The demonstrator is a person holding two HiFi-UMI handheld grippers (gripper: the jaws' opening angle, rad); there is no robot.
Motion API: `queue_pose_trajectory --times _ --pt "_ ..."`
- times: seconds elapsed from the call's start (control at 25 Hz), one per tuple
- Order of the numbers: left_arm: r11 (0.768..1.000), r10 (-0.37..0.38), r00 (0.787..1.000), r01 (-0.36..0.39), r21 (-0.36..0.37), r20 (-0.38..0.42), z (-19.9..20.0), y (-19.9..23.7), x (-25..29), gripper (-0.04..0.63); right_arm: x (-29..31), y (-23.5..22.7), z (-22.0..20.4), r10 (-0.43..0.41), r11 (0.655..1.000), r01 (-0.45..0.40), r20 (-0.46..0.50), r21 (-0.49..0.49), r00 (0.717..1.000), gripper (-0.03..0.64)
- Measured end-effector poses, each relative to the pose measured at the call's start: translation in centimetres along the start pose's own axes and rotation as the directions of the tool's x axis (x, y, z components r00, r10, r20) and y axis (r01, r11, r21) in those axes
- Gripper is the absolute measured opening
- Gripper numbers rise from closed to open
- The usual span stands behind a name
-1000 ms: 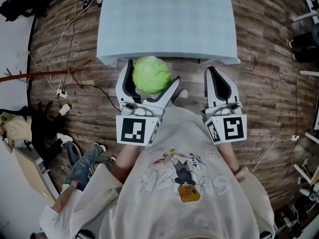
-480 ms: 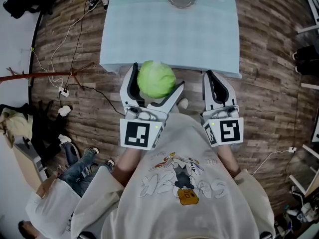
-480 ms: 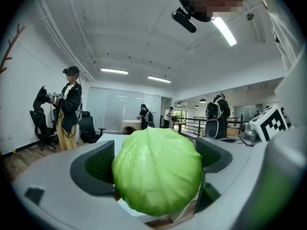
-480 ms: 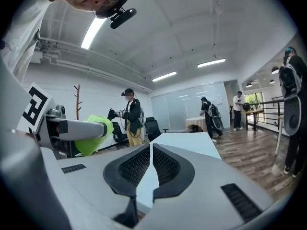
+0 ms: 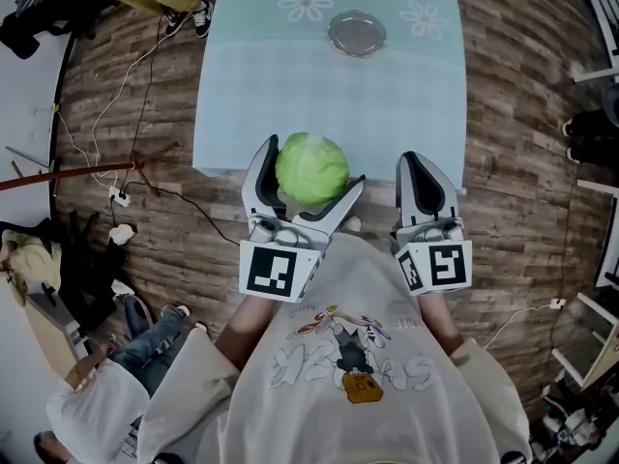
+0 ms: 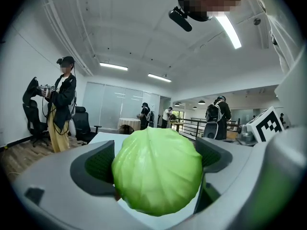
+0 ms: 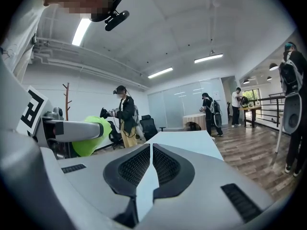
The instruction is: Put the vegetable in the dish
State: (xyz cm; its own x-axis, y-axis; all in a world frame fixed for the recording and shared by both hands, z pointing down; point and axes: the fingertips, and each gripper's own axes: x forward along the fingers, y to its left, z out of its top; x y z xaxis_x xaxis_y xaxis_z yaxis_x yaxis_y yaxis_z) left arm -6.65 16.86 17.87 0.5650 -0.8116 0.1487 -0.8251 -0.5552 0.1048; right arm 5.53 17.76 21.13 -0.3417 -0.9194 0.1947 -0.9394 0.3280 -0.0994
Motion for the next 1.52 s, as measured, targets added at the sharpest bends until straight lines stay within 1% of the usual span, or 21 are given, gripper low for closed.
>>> queue_pose_trajectory --times 0.28,0.4,0.6,0.8,1.2,1.36,1.52 --pt "0.999 -0.042 0.999 0.042 -0.012 -0.007 1.0 4.3 5.6 0.537 6.6 -2.0 1.8 -0.029 0.999 0.029 -0.008 -0.026 1.000 0.023" --pt "0.998 -0.055 0.998 0.055 -0.017 -0.011 1.3 5.2 7.3 0.537 8.4 -2.5 2.0 -0.040 0.999 0.040 -0.016 -0.025 0.999 0.023" --pt "0.998 -0.061 0.998 0.060 -0.021 -0.030 1.2 5.6 9.7 0.537 10.5 -3.7 2.4 -0.028 0.999 0.027 -0.030 -0.034 0.999 0.023" --pt "0.999 -0.037 0.999 0.036 -0.034 -0.029 1.3 5.9 11.1 0.537 11.6 -4.9 2.5 -0.002 0.999 0.000 -0.043 -0.051 0.999 0.023" --pt "0.999 -0.003 0.998 0.000 -0.033 -0.068 0.6 5.5 15.9 0.537 14.4 -8.7 3.5 0.051 0.997 -0.053 -0.054 -0.051 0.997 0.023" --pt "0.999 0.013 0.997 -0.015 -0.029 -0.071 0.0 5.7 18.1 0.537 15.9 -9.9 3.2 0.078 0.995 -0.082 -0.066 -0.058 0.995 0.023" --pt "0.999 0.028 0.997 -0.032 -0.044 -0.074 -0.7 5.8 19.8 0.537 17.1 -11.3 2.7 0.095 0.994 -0.099 -0.081 -0.047 0.992 0.023"
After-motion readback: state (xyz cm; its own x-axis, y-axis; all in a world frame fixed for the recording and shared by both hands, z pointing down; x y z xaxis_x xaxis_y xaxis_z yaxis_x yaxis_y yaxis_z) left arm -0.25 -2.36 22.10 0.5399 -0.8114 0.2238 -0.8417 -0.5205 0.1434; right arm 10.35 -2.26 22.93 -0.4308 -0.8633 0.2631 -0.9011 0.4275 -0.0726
